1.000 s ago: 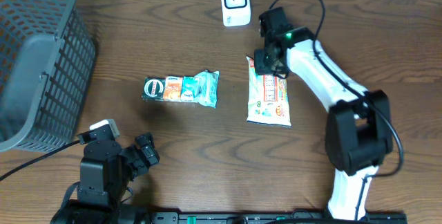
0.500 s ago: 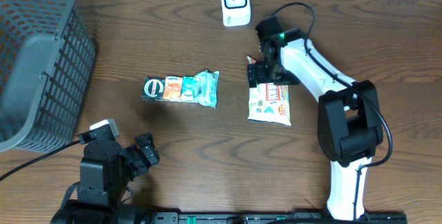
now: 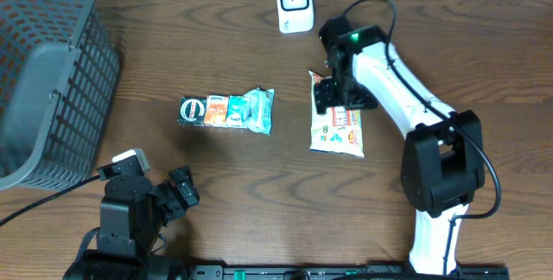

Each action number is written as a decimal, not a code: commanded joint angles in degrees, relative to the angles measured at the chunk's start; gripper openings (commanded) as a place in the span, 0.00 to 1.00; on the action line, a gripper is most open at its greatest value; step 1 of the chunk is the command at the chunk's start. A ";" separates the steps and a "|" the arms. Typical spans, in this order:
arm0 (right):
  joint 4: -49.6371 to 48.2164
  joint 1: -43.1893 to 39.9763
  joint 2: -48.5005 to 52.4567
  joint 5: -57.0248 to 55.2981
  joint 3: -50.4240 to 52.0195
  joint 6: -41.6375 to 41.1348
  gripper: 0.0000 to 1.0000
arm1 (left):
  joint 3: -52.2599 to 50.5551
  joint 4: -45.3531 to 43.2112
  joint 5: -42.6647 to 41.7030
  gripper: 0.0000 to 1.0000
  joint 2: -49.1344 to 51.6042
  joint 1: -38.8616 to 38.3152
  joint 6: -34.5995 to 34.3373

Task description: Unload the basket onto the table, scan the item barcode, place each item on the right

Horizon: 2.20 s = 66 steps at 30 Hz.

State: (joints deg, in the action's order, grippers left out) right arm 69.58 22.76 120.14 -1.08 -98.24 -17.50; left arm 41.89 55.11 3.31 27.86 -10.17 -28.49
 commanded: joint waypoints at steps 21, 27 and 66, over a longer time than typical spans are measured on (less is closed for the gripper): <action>-5.57 13.49 -0.55 -13.49 0.50 -1.77 0.99 | 0.11 -0.07 0.15 0.97 -0.26 0.11 0.11; -7.28 14.58 -0.48 -11.17 0.55 -1.77 0.99 | 0.11 -0.07 0.15 0.97 -0.26 0.13 0.11; -20.22 14.40 2.01 -24.76 13.46 -5.57 0.95 | 0.11 -0.07 0.15 0.98 -0.26 0.11 0.11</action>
State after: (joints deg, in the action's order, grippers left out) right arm 50.83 37.26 121.51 -24.45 -86.35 -22.20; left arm 41.89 55.09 3.31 27.86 -10.17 -28.49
